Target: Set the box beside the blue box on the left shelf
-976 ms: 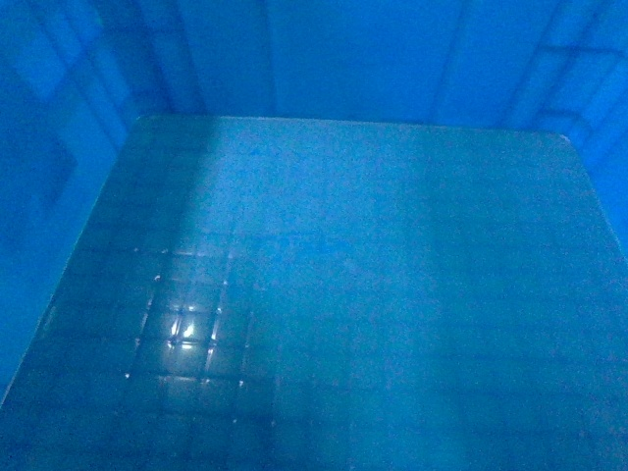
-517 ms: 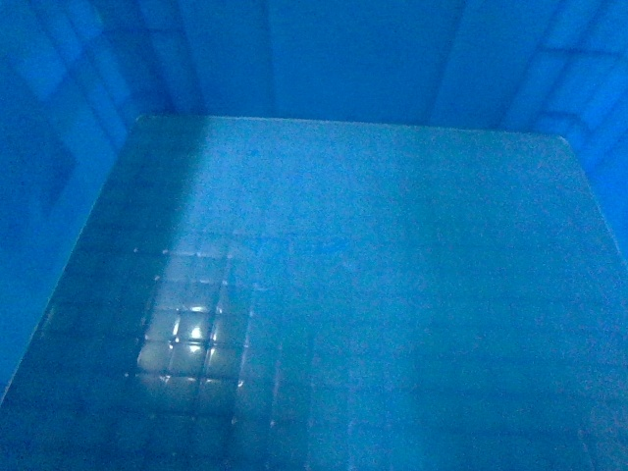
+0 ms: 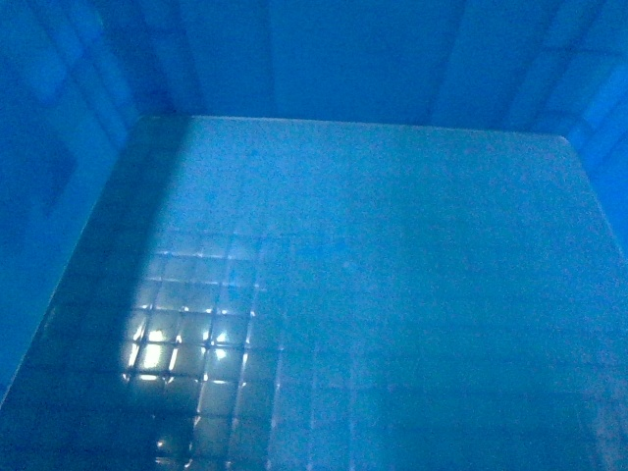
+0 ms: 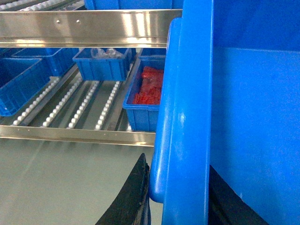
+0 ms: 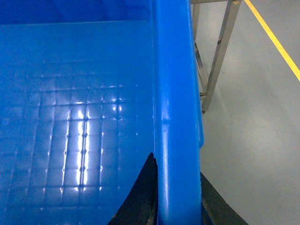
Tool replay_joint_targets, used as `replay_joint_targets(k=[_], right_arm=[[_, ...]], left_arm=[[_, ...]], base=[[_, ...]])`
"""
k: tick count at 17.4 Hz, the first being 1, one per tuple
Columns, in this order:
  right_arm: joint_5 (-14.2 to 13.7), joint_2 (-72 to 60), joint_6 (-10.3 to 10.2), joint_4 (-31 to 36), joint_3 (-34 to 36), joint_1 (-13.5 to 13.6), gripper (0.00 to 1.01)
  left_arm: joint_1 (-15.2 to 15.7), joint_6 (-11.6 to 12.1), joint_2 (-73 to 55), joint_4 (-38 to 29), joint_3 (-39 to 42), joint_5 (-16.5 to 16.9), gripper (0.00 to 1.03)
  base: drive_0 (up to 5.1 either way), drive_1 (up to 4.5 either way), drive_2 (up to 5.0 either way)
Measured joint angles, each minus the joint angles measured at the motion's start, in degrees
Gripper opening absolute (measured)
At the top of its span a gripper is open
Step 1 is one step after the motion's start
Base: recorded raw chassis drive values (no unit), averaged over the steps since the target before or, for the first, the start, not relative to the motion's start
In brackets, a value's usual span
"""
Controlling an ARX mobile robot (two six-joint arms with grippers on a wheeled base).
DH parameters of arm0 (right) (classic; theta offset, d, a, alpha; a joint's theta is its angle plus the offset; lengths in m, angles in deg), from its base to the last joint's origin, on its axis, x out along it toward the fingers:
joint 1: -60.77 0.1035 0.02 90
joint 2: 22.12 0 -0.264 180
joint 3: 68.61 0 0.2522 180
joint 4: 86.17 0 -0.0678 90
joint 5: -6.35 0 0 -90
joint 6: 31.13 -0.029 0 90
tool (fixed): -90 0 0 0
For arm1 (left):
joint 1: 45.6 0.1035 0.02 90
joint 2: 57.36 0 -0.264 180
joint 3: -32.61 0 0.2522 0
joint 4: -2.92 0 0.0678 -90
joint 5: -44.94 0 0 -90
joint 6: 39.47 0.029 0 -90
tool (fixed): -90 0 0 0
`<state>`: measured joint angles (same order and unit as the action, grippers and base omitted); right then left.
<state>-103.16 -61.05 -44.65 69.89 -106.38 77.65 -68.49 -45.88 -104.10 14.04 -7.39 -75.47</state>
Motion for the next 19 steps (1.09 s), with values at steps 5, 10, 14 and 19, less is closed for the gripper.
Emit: replay_joint_targets(k=[5,10,14,19], right_arm=[[0.0,0.0,0.0,0.2,0.0,0.0,0.09],[0.0,0.0,0.0,0.1,0.0,0.0,0.09],[0.0,0.0,0.0,0.1,0.0,0.0,0.09],[0.0,0.0,0.0,-0.1,0.0,0.0,0.09]], left_arm=[[0.0,0.0,0.0,0.0,0.0,0.0,0.20],[0.0,0.0,0.0,0.0,0.0,0.0,0.20],[0.0,0.0,0.0,0.0,0.0,0.0,0.20],[0.0,0.0,0.0,0.1,0.0,0.0,0.20]], base=[[-5.0,2.38,2.4],[-5.0,2.42,2.4],[-5.0,2.36,2.4],[-5.1,2.31,2.3]])
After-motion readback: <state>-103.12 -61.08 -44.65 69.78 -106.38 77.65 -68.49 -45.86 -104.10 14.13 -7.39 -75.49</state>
